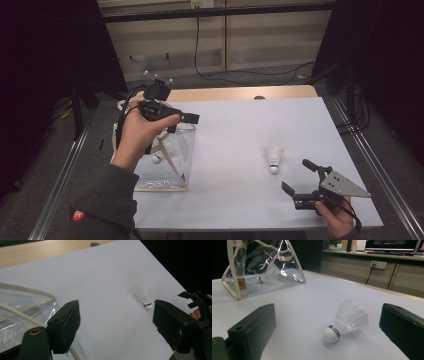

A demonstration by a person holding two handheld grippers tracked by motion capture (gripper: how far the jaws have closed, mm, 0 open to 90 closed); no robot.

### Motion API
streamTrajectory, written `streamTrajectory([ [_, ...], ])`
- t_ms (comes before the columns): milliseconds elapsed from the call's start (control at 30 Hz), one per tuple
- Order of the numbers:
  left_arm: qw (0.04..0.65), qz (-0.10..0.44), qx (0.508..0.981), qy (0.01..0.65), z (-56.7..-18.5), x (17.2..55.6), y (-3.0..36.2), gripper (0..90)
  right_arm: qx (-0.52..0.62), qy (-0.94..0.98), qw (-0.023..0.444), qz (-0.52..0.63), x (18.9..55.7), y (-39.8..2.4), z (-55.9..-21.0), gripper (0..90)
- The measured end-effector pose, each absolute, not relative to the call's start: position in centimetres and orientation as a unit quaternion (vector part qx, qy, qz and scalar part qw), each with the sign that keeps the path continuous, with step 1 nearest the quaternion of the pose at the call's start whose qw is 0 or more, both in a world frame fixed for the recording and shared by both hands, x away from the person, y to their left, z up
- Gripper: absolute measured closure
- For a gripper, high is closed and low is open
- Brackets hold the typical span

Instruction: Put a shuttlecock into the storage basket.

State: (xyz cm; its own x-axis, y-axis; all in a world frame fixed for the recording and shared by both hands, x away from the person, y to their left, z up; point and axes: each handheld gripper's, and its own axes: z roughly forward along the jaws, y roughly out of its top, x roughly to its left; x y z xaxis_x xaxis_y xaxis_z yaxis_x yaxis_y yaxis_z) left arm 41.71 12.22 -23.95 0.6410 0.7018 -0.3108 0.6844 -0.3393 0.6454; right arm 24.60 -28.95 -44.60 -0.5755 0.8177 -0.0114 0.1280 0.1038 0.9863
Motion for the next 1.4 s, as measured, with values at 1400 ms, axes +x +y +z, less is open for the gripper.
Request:
streamTrajectory([
  [1400, 0.388, -0.012, 0.833, 0.394, -27.5, 40.9, 9.0, 13.5, 0.346, 0.679, 0.302, 0.572, 24.6, -29.0, -44.6, 0.6],
])
